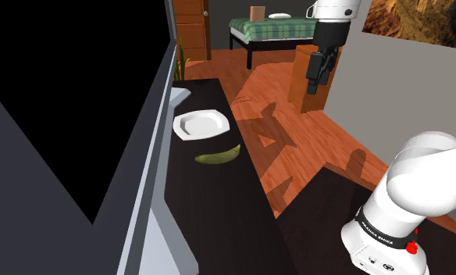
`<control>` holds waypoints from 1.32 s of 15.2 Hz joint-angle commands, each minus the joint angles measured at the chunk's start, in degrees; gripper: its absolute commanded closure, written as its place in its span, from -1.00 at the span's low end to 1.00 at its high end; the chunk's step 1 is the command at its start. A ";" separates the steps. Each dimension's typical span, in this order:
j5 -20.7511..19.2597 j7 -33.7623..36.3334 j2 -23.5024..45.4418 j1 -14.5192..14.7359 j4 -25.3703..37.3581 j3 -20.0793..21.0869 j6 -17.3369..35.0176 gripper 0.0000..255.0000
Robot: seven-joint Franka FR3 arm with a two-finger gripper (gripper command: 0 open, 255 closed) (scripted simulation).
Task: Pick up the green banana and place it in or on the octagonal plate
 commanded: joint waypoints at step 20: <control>1.29 -22.69 29.89 17.00 11.04 10.25 15.74 -1.00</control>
